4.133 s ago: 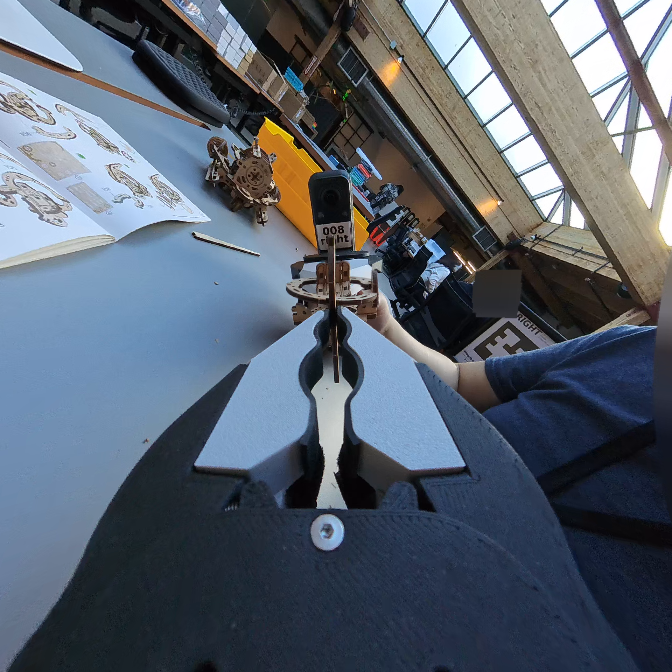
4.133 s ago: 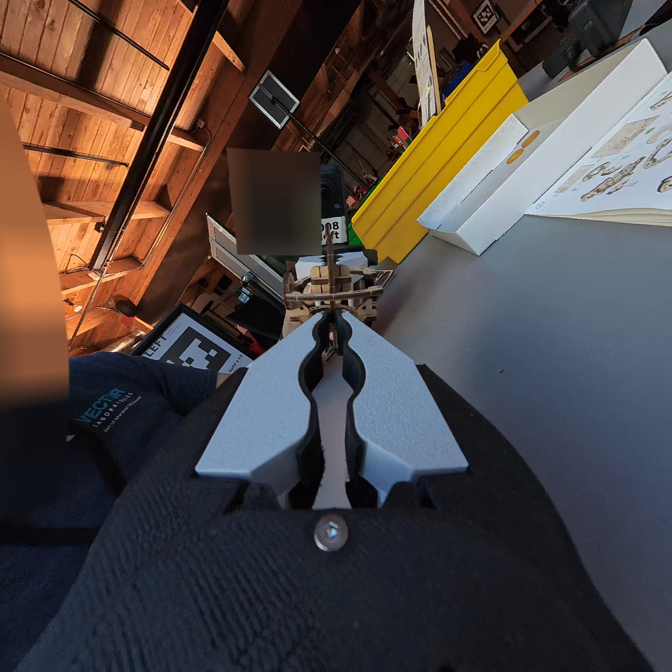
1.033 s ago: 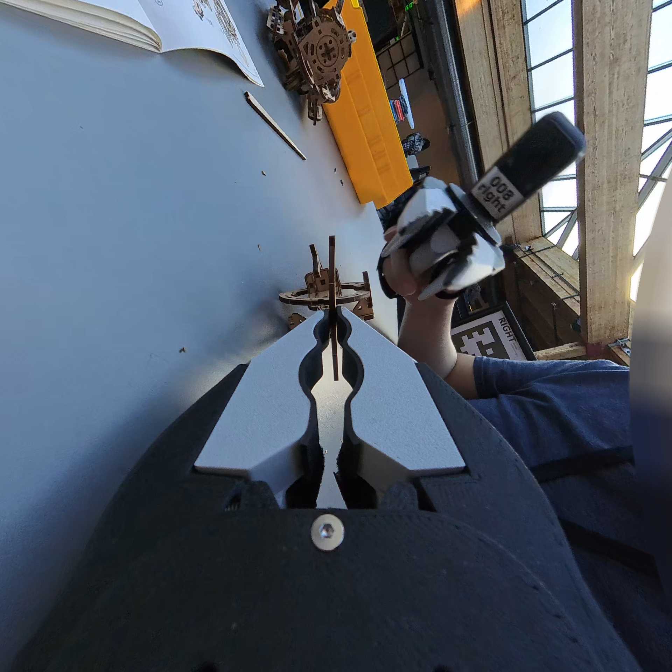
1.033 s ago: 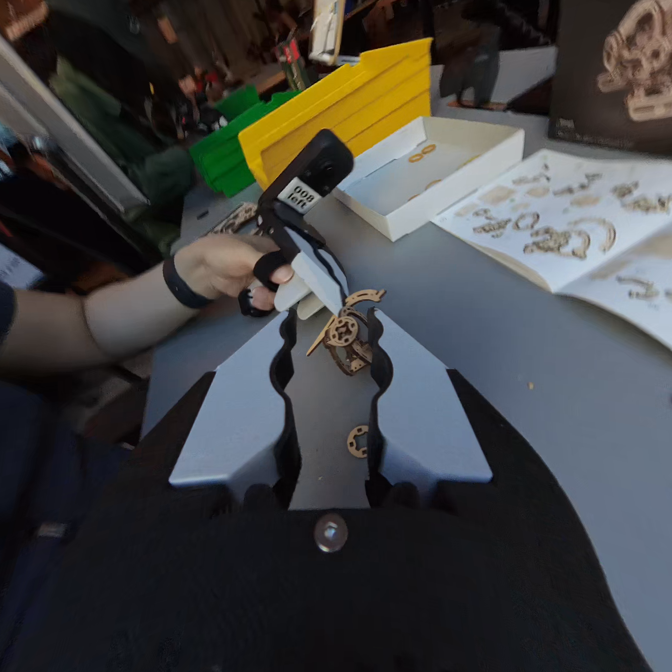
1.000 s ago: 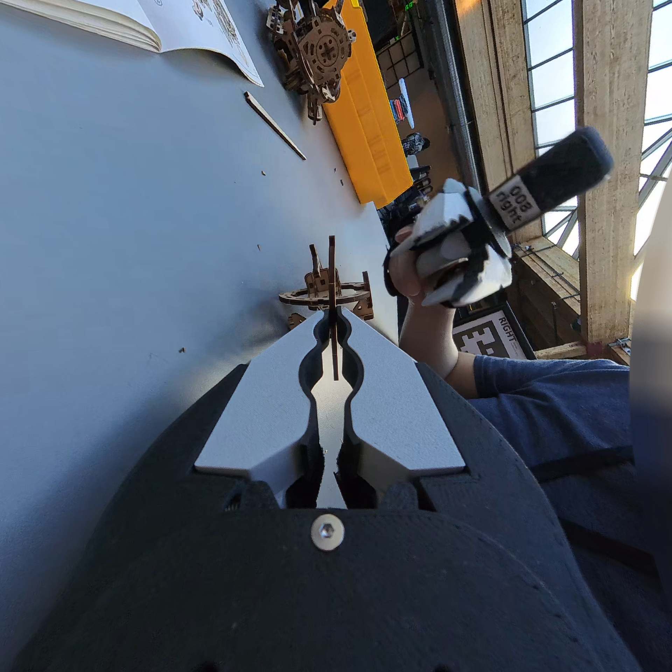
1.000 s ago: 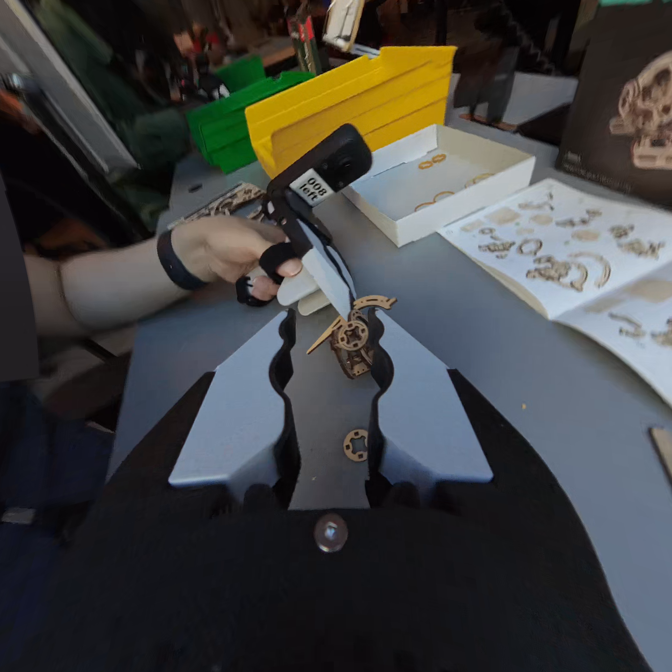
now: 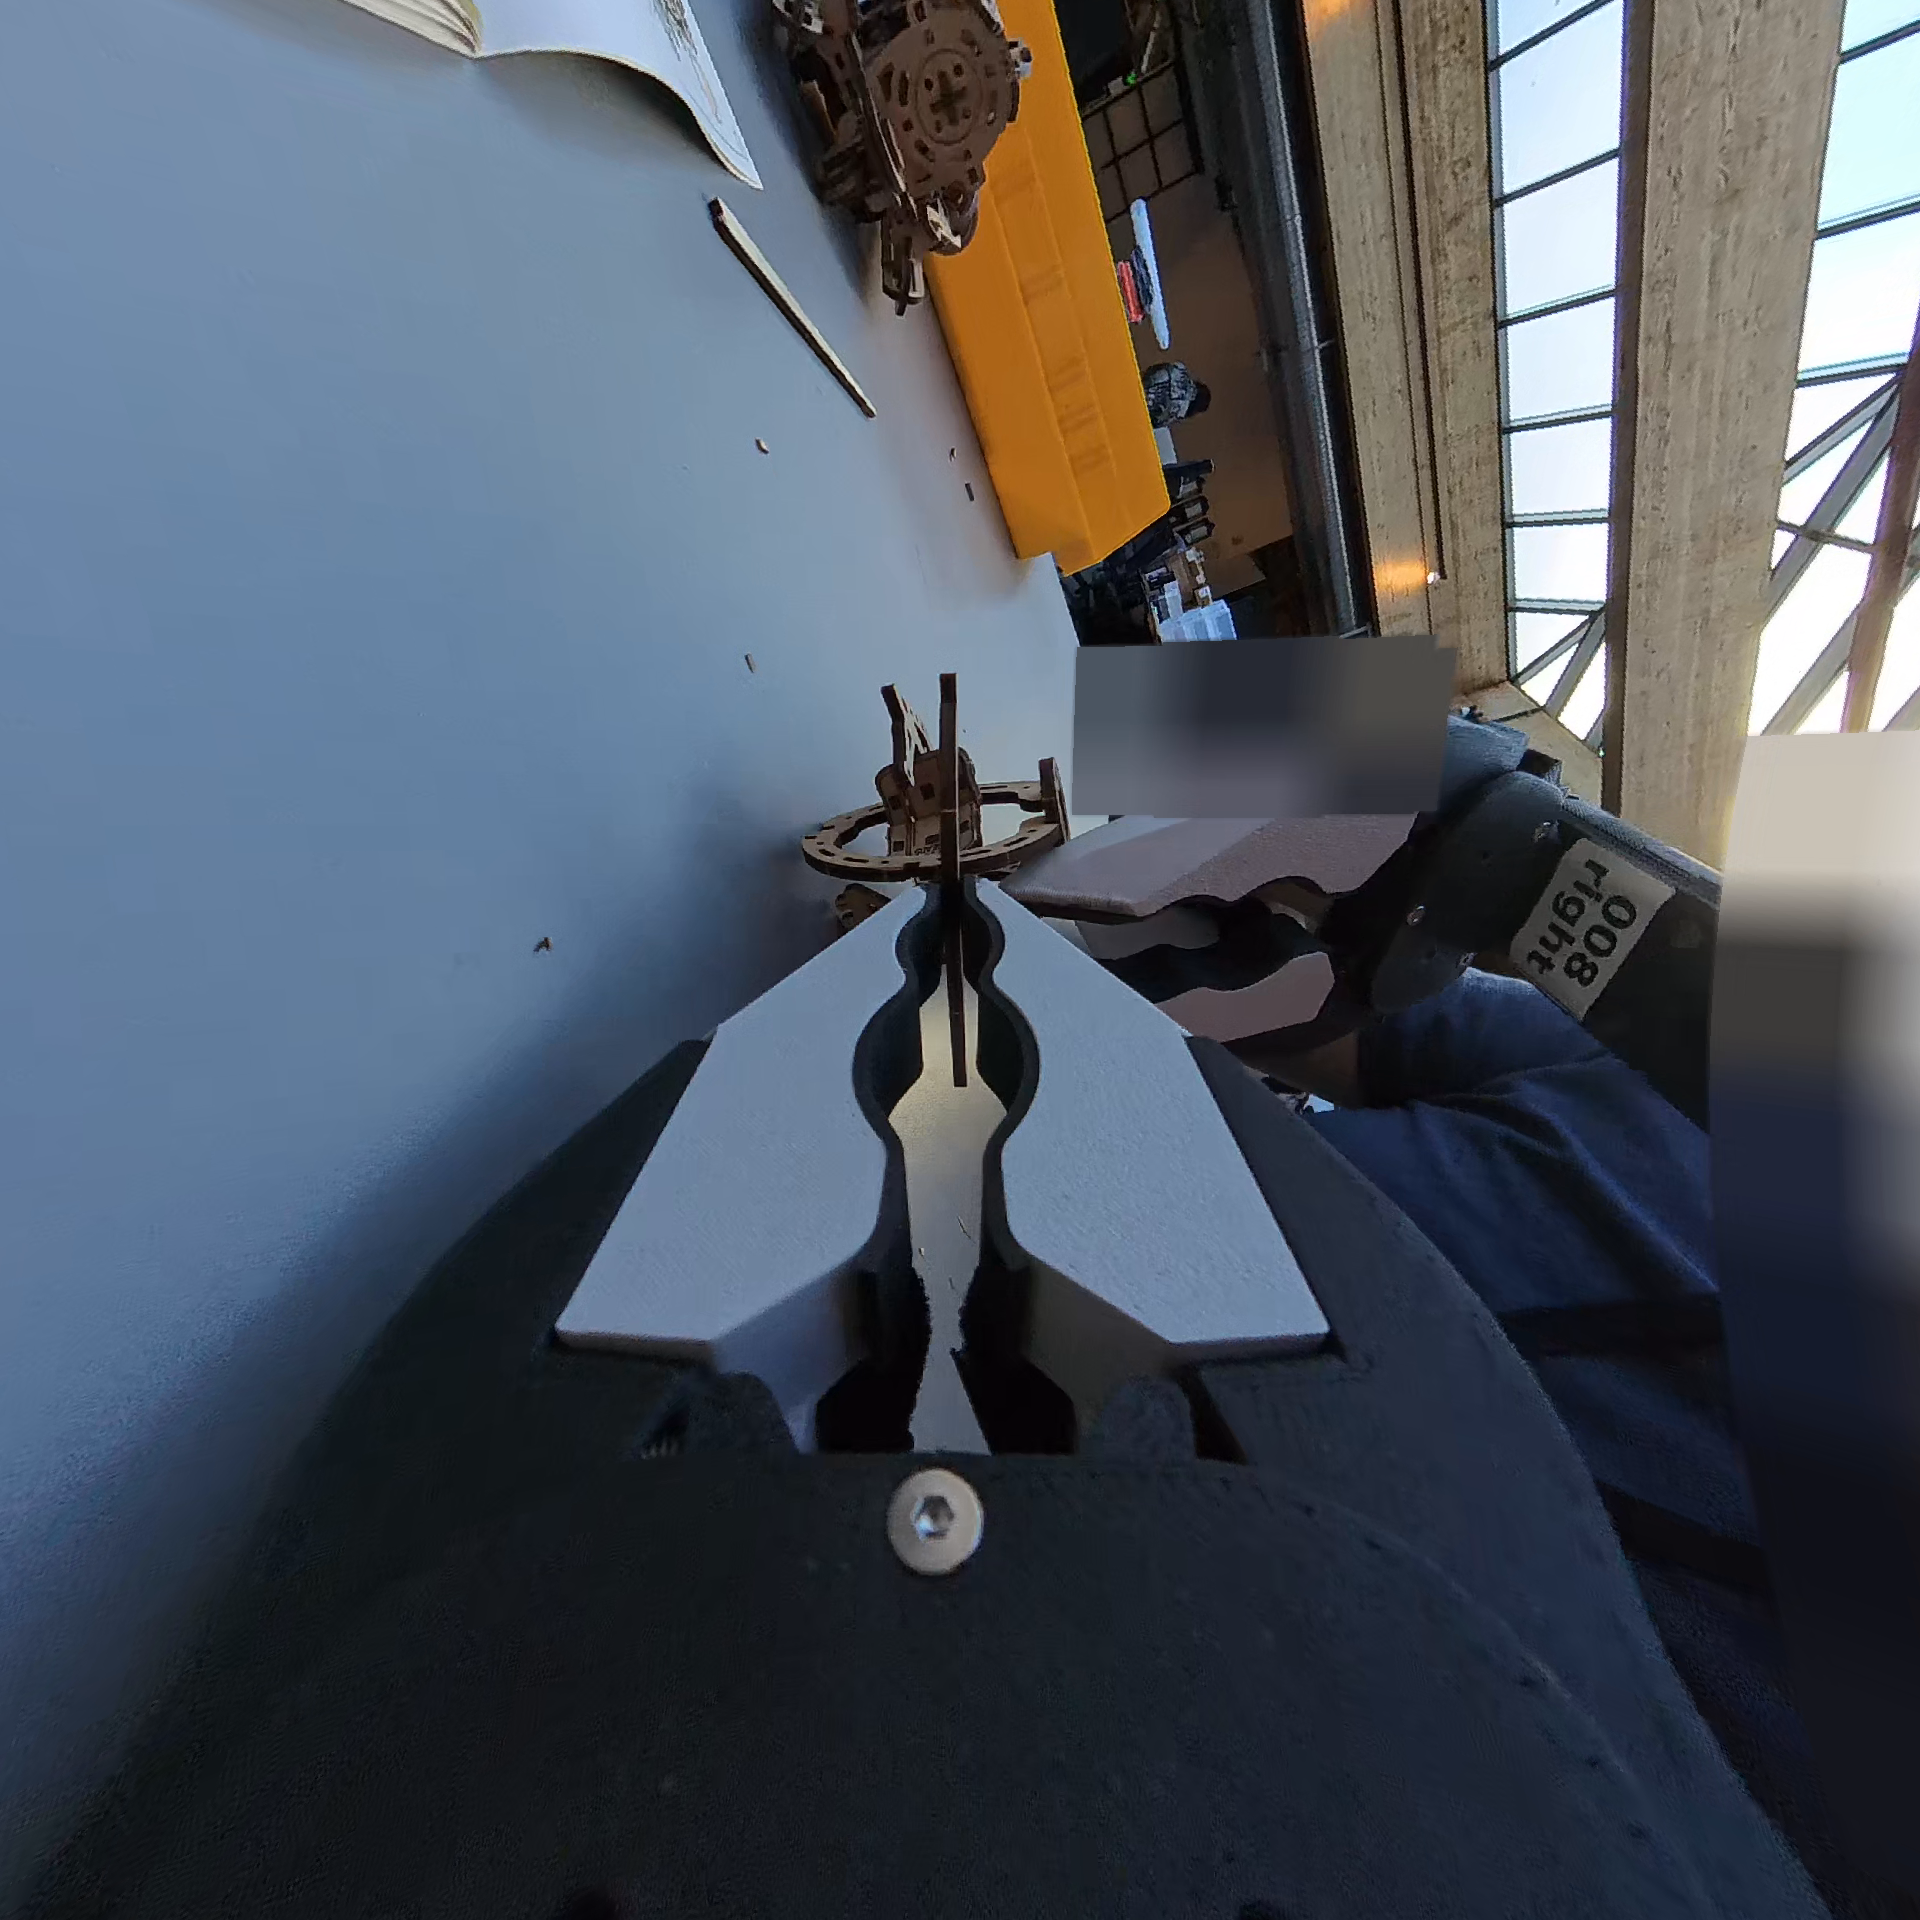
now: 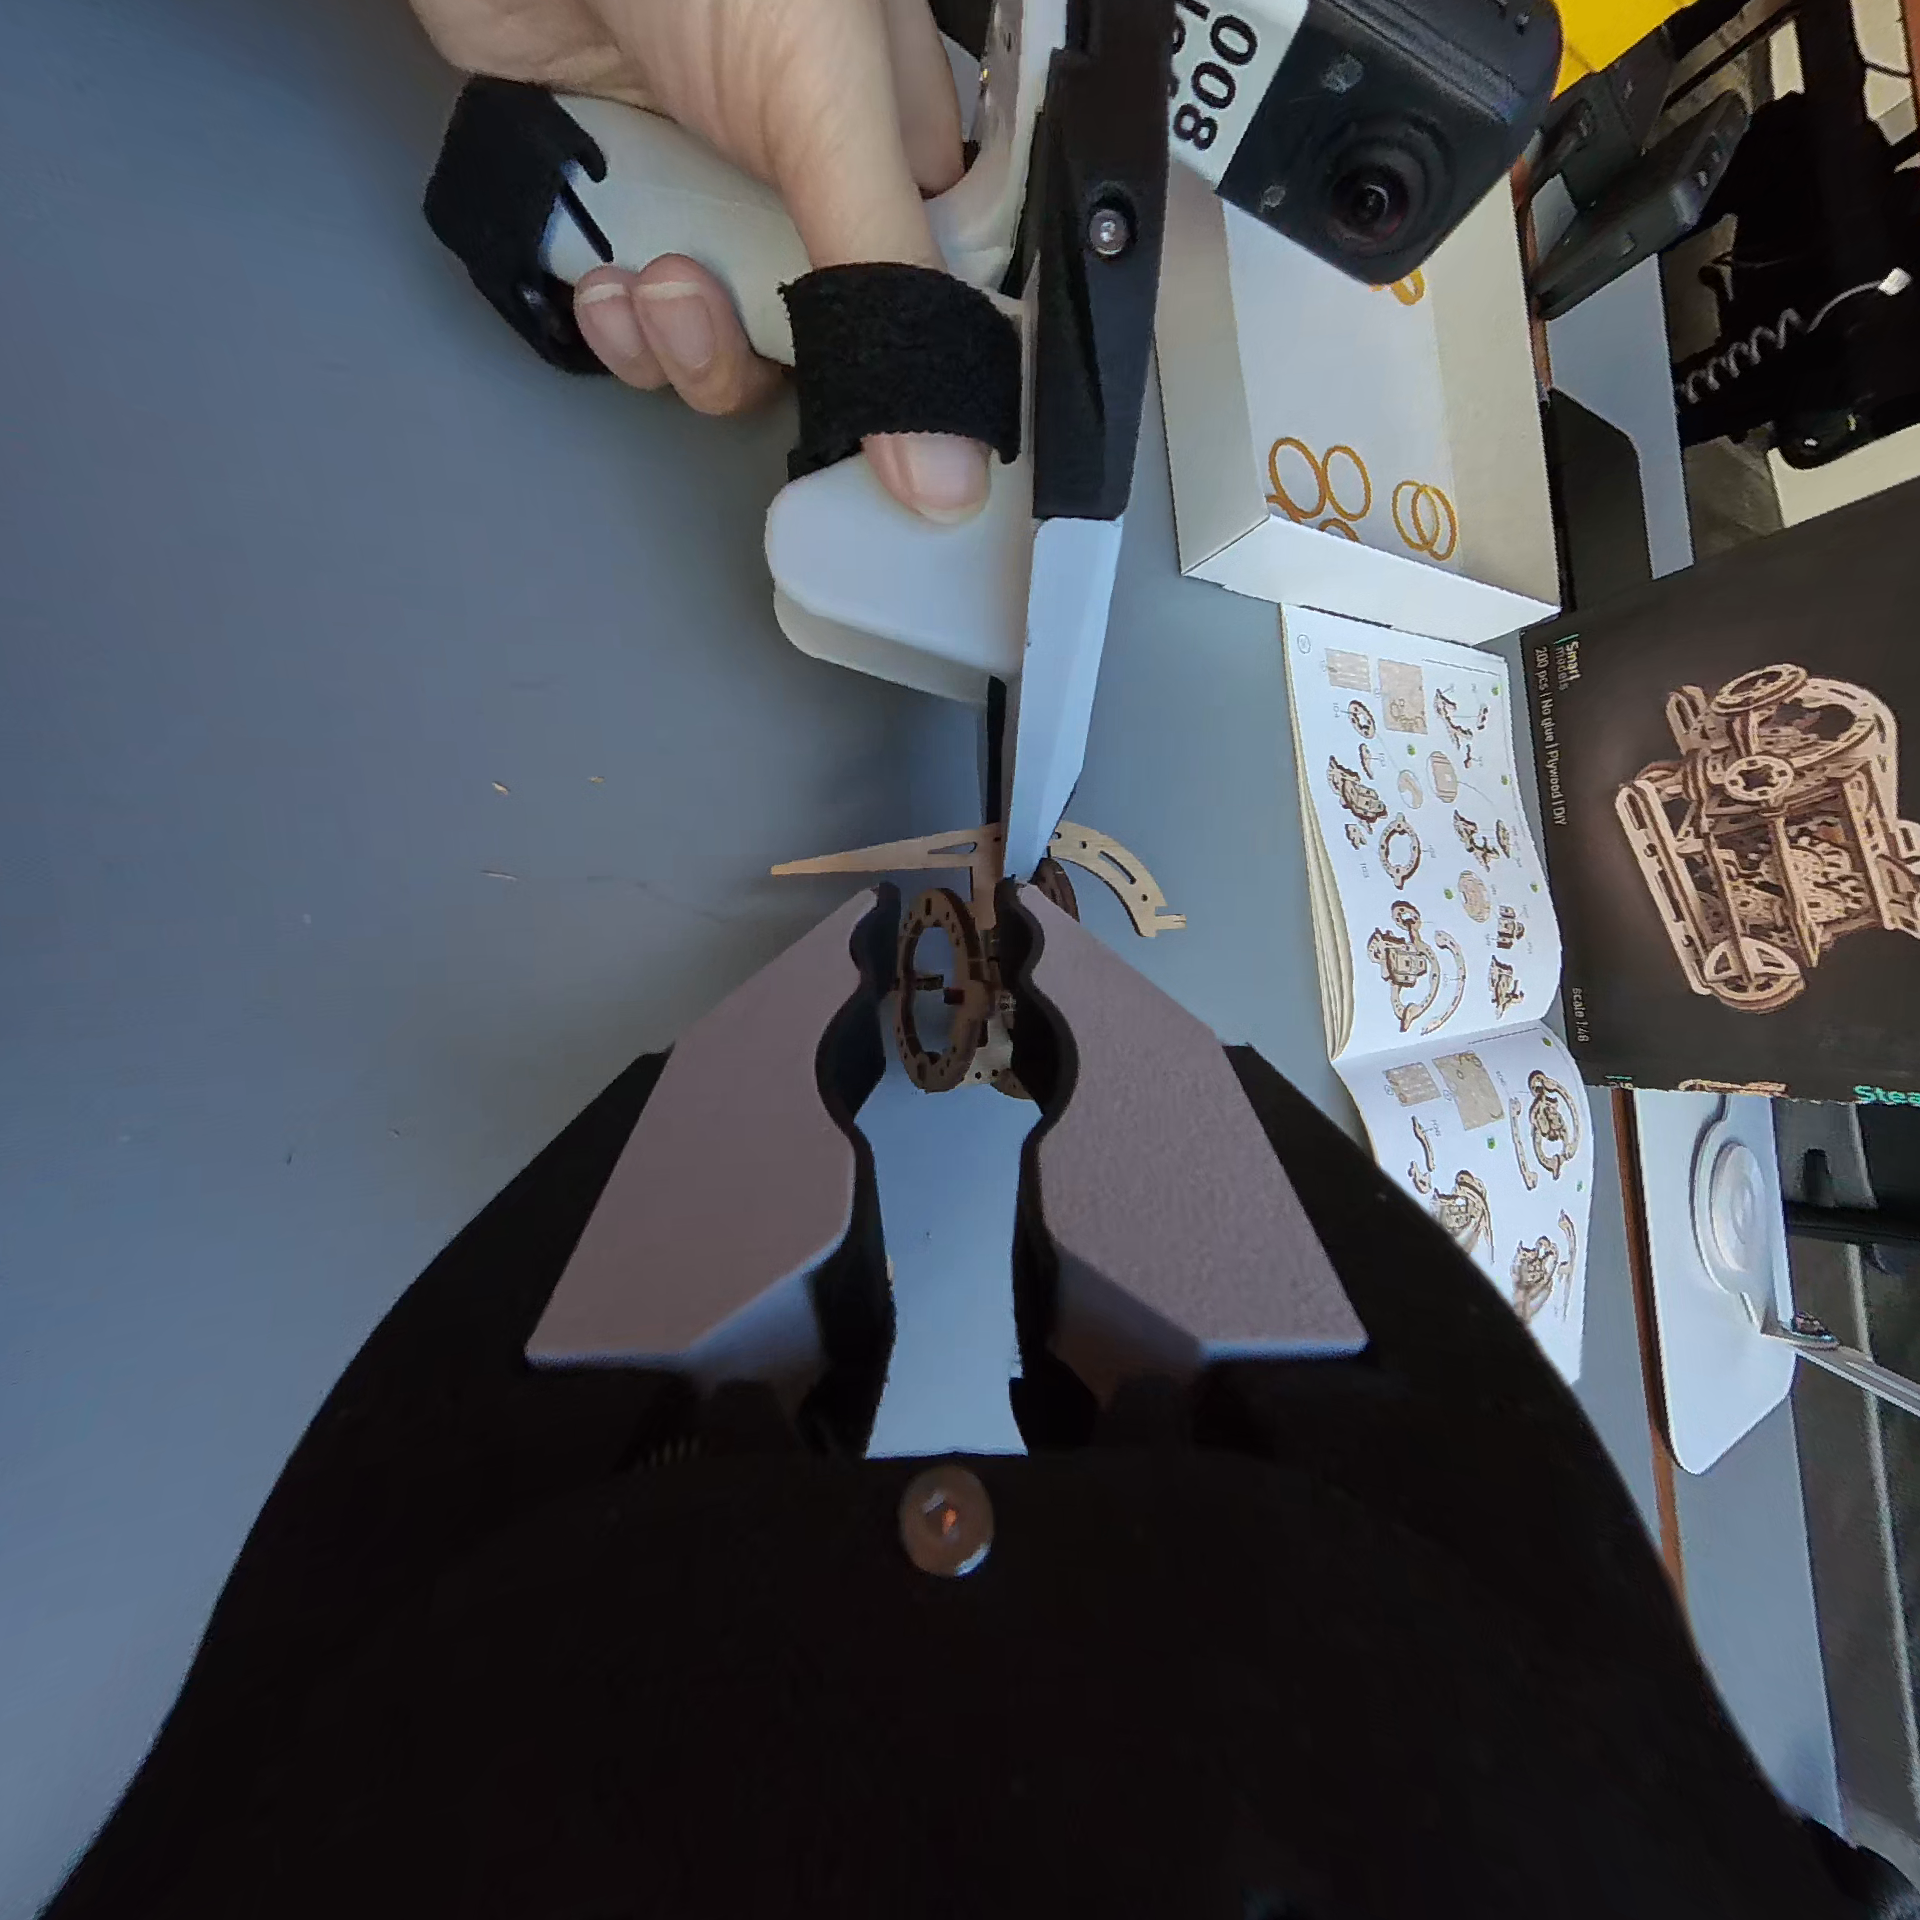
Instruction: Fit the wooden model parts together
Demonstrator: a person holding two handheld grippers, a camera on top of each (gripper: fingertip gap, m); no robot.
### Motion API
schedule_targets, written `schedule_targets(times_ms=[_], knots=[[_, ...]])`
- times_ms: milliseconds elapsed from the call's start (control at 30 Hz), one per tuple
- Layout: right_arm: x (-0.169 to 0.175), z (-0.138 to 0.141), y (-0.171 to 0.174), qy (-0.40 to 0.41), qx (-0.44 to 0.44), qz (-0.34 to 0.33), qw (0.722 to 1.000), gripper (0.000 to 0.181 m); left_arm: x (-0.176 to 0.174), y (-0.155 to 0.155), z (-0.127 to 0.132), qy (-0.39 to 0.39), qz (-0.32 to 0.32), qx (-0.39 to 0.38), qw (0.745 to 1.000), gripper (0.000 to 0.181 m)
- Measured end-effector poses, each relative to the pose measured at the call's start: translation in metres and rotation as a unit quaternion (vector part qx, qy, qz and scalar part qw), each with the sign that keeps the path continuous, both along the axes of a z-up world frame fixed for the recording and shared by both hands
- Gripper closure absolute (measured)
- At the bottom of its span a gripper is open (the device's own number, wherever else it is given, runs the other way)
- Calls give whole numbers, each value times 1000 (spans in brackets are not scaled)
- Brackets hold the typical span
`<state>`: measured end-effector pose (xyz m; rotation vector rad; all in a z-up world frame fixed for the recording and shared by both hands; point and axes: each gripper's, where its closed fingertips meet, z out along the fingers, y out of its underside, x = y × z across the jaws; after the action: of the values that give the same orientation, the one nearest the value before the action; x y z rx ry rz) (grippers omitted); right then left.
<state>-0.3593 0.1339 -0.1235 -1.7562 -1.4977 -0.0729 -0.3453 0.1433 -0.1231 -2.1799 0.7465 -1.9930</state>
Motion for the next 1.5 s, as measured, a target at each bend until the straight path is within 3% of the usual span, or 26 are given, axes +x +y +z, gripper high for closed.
schedule_targets(times_ms=[367,1500], knots=[[5,0,-3,-55,20,-6,998,176,0,-4,-1,-1,-10,-19,1000,181],[6,-1,-7,-36,14,-6,999,178,-1,-8,0,-1,-35,-40,999,180]])
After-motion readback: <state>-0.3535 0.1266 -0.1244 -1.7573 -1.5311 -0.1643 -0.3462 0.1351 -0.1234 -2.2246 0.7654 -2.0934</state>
